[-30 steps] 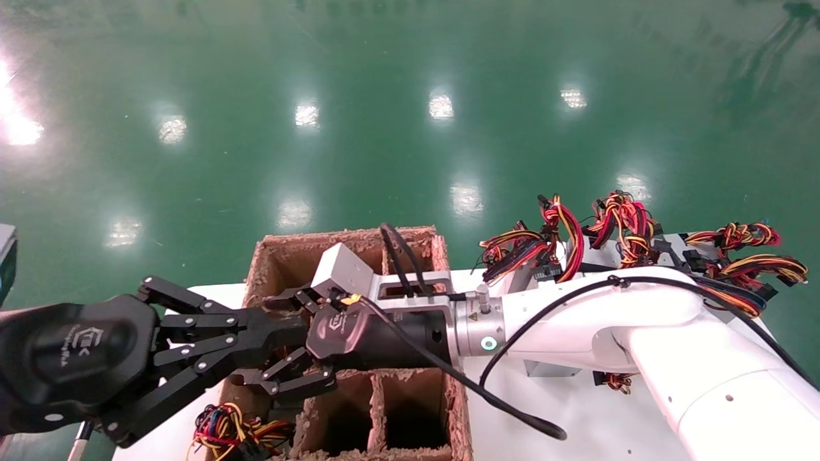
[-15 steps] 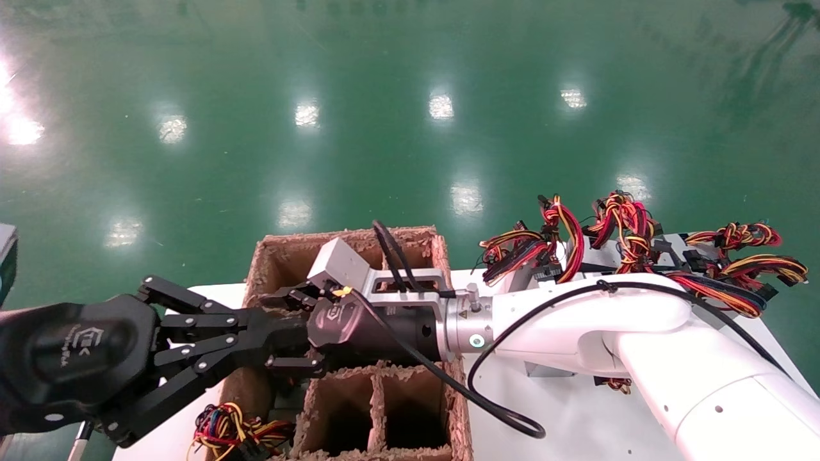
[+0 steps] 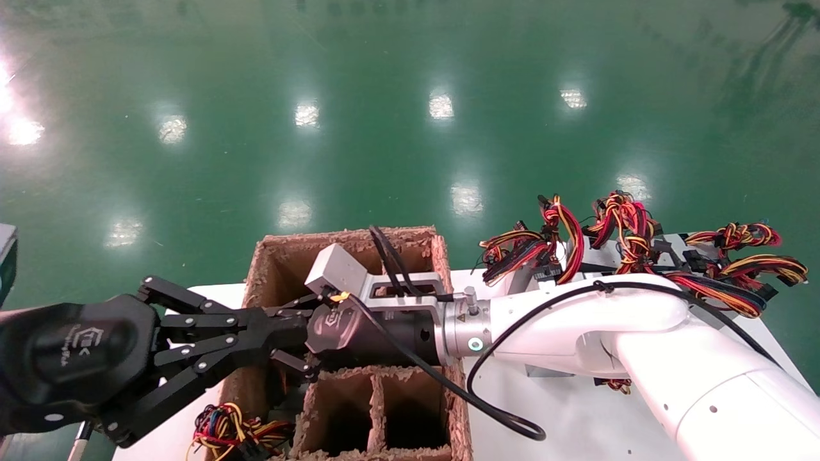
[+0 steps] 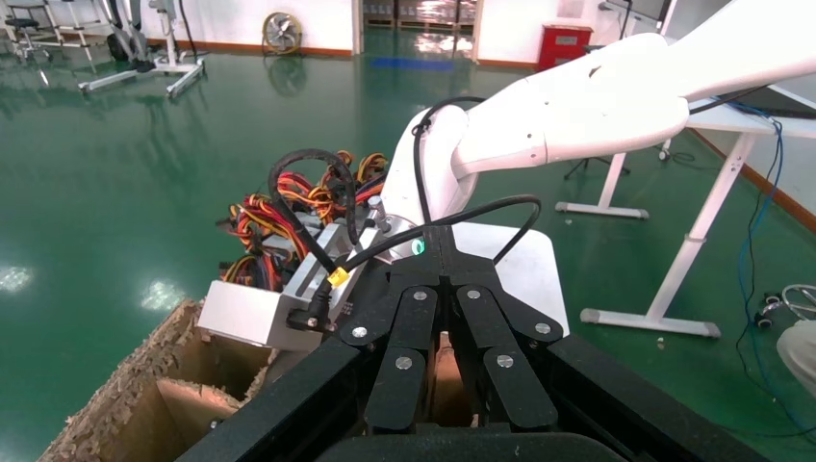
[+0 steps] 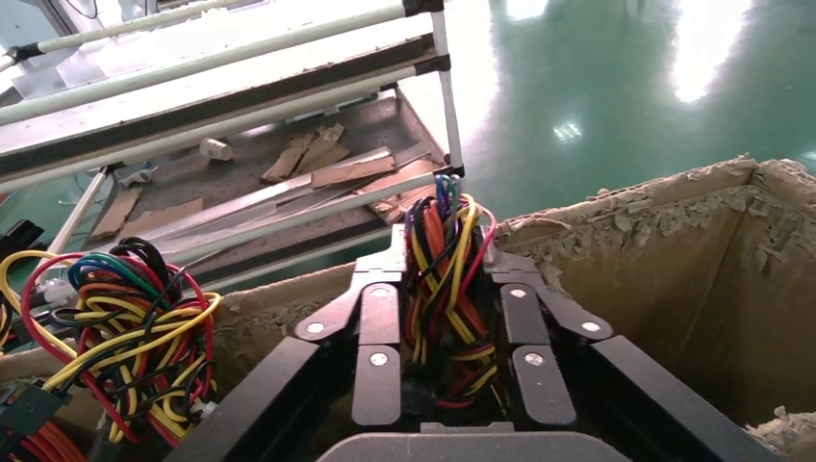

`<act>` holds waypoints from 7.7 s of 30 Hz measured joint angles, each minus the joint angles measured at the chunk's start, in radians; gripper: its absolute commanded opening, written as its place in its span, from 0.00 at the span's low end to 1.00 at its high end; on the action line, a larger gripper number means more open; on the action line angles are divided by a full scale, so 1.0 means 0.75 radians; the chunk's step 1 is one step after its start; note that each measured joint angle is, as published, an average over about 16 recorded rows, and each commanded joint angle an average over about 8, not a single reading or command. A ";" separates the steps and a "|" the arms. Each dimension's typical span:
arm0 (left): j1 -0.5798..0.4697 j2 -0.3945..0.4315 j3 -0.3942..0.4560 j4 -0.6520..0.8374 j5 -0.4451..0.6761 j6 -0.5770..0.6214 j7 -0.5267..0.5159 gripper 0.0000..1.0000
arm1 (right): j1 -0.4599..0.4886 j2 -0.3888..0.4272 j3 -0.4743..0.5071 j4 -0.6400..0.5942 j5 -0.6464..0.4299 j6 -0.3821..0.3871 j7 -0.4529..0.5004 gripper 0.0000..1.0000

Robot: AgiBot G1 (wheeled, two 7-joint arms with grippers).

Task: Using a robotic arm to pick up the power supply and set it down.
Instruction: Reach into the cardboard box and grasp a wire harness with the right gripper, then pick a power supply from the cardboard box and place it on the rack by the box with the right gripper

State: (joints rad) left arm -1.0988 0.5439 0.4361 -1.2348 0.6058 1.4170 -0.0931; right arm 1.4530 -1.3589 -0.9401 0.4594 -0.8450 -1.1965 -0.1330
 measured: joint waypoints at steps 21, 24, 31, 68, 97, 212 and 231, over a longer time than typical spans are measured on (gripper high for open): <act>0.000 0.000 0.000 0.000 0.000 0.000 0.000 0.00 | 0.051 0.058 -0.050 0.032 0.130 -0.079 -0.016 0.00; 0.000 0.000 0.000 0.000 0.000 0.000 0.000 0.00 | 0.055 0.085 -0.038 0.066 0.151 -0.083 -0.006 0.00; 0.000 0.000 0.000 0.000 0.000 0.000 0.000 0.00 | 0.033 0.162 0.014 0.185 0.240 -0.072 0.060 0.00; 0.000 0.000 0.000 0.000 0.000 0.000 0.000 0.00 | -0.087 0.442 0.445 0.576 0.795 0.281 0.220 0.00; 0.000 0.000 0.000 0.000 0.000 0.000 0.000 0.00 | -1.115 1.277 1.224 1.180 1.162 0.929 -0.009 0.00; 0.000 0.000 0.000 0.000 0.000 0.000 0.000 0.00 | -1.243 0.948 0.905 1.188 1.004 1.311 0.135 0.00; 0.000 0.000 0.000 0.000 0.000 0.000 0.000 0.00 | -1.247 0.978 0.884 1.195 0.989 1.320 0.130 1.00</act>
State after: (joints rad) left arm -1.0989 0.5439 0.4362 -1.2348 0.6057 1.4169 -0.0930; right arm 0.5175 -0.6250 -0.2768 1.3554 -0.1034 -0.2067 -0.0352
